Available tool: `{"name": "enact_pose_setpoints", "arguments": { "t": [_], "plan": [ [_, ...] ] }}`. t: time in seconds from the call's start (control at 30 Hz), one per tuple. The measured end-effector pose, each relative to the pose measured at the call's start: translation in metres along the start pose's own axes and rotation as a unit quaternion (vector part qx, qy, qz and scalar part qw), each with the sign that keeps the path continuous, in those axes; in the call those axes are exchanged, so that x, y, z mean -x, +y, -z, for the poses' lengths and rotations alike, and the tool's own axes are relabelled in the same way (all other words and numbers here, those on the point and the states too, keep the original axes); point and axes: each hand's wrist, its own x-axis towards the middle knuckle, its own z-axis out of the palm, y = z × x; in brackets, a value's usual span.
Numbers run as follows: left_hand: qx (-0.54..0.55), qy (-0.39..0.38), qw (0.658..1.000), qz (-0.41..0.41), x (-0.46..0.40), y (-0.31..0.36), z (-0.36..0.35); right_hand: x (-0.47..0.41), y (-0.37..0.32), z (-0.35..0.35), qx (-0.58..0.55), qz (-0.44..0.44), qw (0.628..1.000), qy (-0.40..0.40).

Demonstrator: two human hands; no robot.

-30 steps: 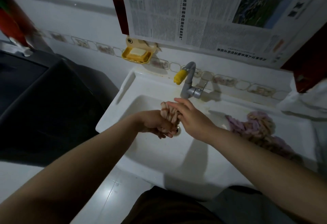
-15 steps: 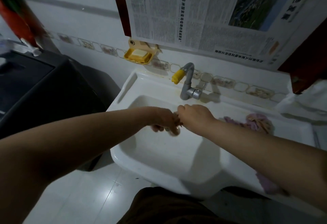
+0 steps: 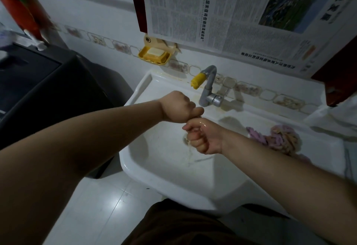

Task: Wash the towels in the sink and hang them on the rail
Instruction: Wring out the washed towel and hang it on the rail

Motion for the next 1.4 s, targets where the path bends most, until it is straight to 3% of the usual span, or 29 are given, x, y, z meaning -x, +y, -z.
{"name": "enact_pose_setpoints", "arguments": {
  "t": [0.07,0.13,0.2,0.3,0.37,0.4,0.43,0.5,0.53,0.57,0.7,0.77,0.83,0.9,0.97,1.0,1.07,1.1,1.2,1.27,1.33,1.4],
  "plan": [
    [-0.016,0.011,1.000,0.003,0.000,-0.003,-0.006,0.003,-0.003,0.007,-0.017,-0.009,1.000,-0.018],
    [-0.013,-0.022,0.997,0.066,-0.004,0.007,-0.005,0.002,-0.006,0.018,-0.044,-0.012,0.999,-0.018],
    [0.026,-0.155,0.964,0.214,-0.012,0.022,-0.002,0.001,-0.008,0.030,-0.063,0.011,0.998,-0.014],
    [0.186,-0.295,0.853,0.388,-0.017,0.034,-0.004,0.000,-0.002,0.032,0.013,0.119,0.992,0.048],
    [0.406,-0.333,0.724,0.447,-0.011,0.029,-0.008,-0.004,0.015,0.034,0.112,0.222,0.953,0.175],
    [0.525,-0.344,0.631,0.456,-0.006,0.025,-0.008,-0.003,0.026,0.035,0.200,0.286,0.903,0.249],
    [0.626,-0.350,0.539,0.441,-0.002,0.023,-0.008,-0.003,0.035,0.036,0.310,0.349,0.831,0.302],
    [0.759,-0.336,0.414,0.372,0.002,0.028,-0.007,-0.002,0.049,0.043,0.522,0.450,0.641,0.339],
    [0.798,-0.329,0.375,0.338,0.001,0.034,-0.007,-0.004,0.050,0.047,0.582,0.494,0.554,0.333],
    [0.826,-0.325,0.345,0.304,-0.001,0.042,-0.006,-0.005,0.047,0.048,0.601,0.535,0.502,0.318],
    [0.907,-0.304,0.240,0.167,-0.008,0.061,0.001,-0.005,0.016,0.047,0.567,0.686,0.381,0.252],
    [0.920,-0.297,0.207,0.152,-0.007,0.064,0.005,-0.002,0.001,0.048,0.582,0.697,0.337,0.249],
    [0.917,-0.292,0.211,0.172,-0.005,0.068,0.007,0.004,-0.011,0.049,0.628,0.662,0.339,0.229],
    [0.899,-0.283,0.244,0.228,-0.002,0.070,0.004,0.011,-0.016,0.048,0.703,0.602,0.325,0.193],
    [0.867,-0.285,0.284,0.294,0.002,0.070,-0.001,0.011,-0.017,0.052,0.774,0.555,0.257,0.164],
    [0.847,-0.292,0.303,0.326,0.003,0.071,-0.003,0.008,-0.015,0.054,0.795,0.530,0.240,0.170],
    [0.786,-0.303,0.355,0.405,-0.001,0.073,-0.005,0.004,-0.010,0.051,0.830,0.460,0.250,0.193],
    [0.742,-0.298,0.398,0.449,-0.004,0.075,-0.006,0.002,-0.008,0.045,0.848,0.415,0.262,0.201],
    [0.553,-0.240,0.604,0.521,-0.014,0.079,-0.008,0.000,-0.009,0.022,0.870,0.204,0.390,0.222],
    [0.412,-0.227,0.740,0.481,-0.012,0.078,-0.012,-0.003,-0.005,0.013,0.831,0.132,0.481,0.245],
    [0.274,-0.234,0.839,0.407,-0.007,0.072,-0.012,-0.007,0.001,0.012,0.770,0.117,0.570,0.263],
    [0.154,-0.233,0.903,0.326,-0.007,0.061,-0.009,-0.010,0.007,0.012,0.658,0.113,0.692,0.275]
  ]
}}
